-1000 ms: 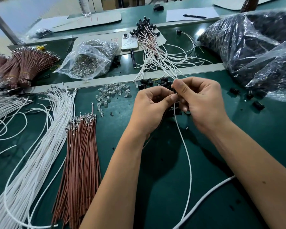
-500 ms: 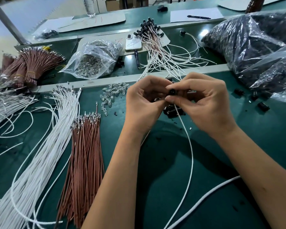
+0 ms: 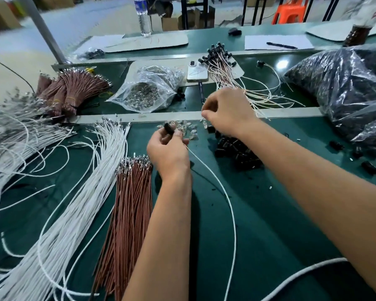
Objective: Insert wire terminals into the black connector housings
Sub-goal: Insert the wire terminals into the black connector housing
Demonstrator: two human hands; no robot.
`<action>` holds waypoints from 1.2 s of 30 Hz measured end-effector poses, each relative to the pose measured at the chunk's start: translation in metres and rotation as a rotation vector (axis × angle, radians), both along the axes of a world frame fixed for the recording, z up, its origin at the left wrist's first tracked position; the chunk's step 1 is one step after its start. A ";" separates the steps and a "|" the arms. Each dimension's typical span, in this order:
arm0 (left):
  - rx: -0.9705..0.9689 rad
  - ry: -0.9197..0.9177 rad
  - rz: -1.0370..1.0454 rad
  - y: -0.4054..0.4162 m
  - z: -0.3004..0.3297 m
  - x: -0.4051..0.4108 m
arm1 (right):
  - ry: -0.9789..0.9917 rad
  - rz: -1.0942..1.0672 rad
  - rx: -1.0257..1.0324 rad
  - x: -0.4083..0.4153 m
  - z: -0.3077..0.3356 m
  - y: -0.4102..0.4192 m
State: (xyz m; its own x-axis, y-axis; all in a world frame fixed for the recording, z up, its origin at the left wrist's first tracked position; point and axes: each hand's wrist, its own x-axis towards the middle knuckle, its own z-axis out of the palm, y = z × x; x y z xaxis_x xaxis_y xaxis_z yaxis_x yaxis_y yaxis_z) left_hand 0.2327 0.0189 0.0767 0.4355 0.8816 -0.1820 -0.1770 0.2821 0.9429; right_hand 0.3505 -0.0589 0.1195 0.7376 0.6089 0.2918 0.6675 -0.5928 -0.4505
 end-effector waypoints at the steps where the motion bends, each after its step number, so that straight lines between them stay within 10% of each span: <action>1: 0.004 0.029 -0.003 0.001 -0.002 0.000 | 0.006 0.004 -0.101 0.006 0.000 0.012; 19: 0.065 -0.120 -0.191 -0.005 -0.002 0.002 | -0.163 0.192 -0.555 0.015 -0.006 0.027; 28: 0.204 -0.259 -0.464 -0.017 -0.005 0.004 | 0.286 0.105 0.482 -0.012 -0.007 -0.069; 36: 0.365 -0.408 -0.678 -0.039 -0.004 0.007 | 0.133 0.088 0.740 -0.042 -0.029 -0.119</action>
State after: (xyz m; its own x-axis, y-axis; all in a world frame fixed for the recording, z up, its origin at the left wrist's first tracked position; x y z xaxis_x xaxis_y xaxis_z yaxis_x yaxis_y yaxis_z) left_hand 0.2399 -0.0205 0.0731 0.8572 0.3812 0.3463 -0.4243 0.1416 0.8944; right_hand 0.3088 -0.1780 0.0902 0.7529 0.3468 0.5594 0.6107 -0.0509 -0.7903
